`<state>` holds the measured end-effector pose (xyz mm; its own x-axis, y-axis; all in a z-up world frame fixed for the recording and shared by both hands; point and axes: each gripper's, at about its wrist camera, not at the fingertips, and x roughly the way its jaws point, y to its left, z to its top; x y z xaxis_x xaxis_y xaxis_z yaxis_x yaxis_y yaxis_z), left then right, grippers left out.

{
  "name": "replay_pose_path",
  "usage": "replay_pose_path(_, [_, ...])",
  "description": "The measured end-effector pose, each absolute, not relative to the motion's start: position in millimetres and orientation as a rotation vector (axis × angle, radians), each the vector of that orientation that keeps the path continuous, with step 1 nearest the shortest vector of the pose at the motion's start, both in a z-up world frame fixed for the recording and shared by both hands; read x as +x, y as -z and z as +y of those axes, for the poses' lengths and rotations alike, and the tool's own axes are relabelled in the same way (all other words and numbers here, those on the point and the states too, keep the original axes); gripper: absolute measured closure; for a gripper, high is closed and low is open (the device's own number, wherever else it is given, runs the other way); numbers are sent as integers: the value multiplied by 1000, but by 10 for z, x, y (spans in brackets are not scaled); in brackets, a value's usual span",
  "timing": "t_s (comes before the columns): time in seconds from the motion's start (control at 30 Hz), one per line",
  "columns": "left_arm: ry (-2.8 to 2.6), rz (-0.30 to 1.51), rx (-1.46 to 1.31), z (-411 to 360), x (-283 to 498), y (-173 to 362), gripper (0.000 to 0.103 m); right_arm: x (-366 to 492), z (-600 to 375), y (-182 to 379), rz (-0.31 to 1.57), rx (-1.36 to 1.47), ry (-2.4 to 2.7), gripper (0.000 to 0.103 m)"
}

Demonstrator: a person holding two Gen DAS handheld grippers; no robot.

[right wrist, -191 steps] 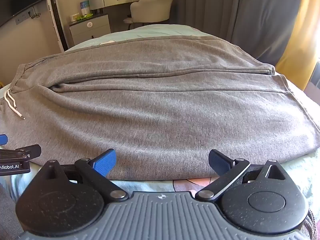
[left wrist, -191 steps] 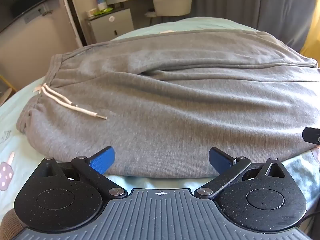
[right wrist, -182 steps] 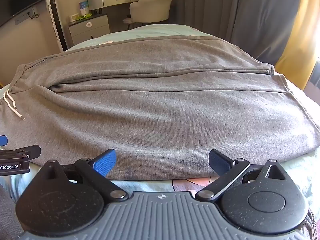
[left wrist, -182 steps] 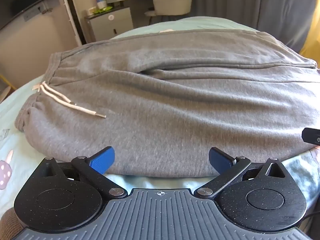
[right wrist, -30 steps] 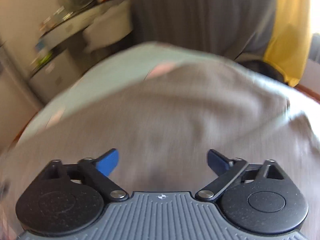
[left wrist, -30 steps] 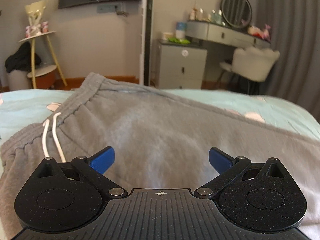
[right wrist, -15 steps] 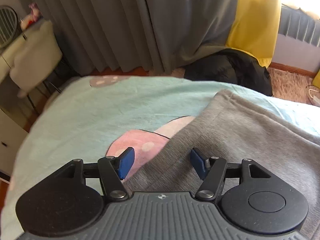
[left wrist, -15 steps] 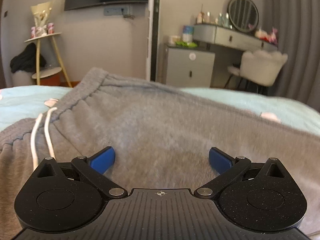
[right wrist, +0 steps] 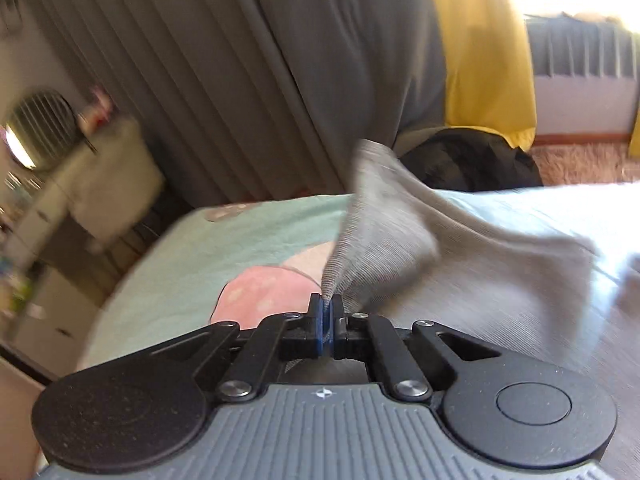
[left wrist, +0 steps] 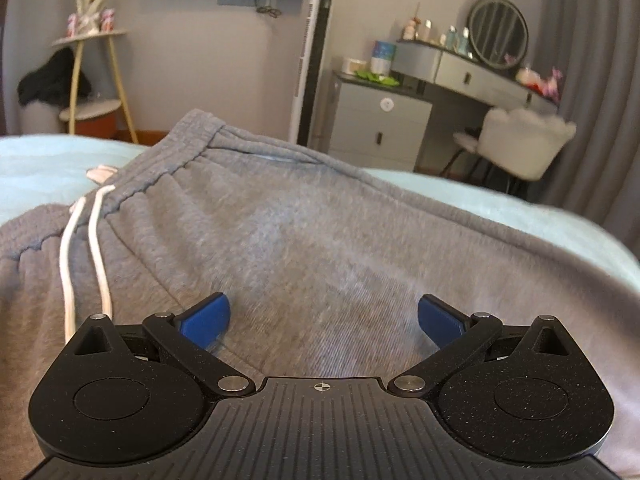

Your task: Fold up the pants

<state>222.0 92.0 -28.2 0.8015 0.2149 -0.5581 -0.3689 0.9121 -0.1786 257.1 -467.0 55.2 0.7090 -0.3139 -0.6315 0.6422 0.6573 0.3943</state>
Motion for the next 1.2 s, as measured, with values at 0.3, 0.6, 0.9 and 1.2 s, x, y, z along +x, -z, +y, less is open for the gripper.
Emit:
replay_pose_path(0.3, [-217, 549, -302, 940, 2105, 128, 0, 925, -4573, 11, 598, 724, 636, 101])
replay_pose_path(0.6, [-41, 678, -642, 1255, 2407, 67, 0, 901, -4875, 72, 516, 984, 579, 66])
replay_pose_path(0.9, [-74, 805, -719, 1386, 3207, 287, 0, 868, -5067, 376, 367, 1184, 469, 85])
replay_pose_path(1.2, [-79, 783, -844, 1599, 3686, 450, 25, 858, -5202, 476, 342, 1190, 432, 87])
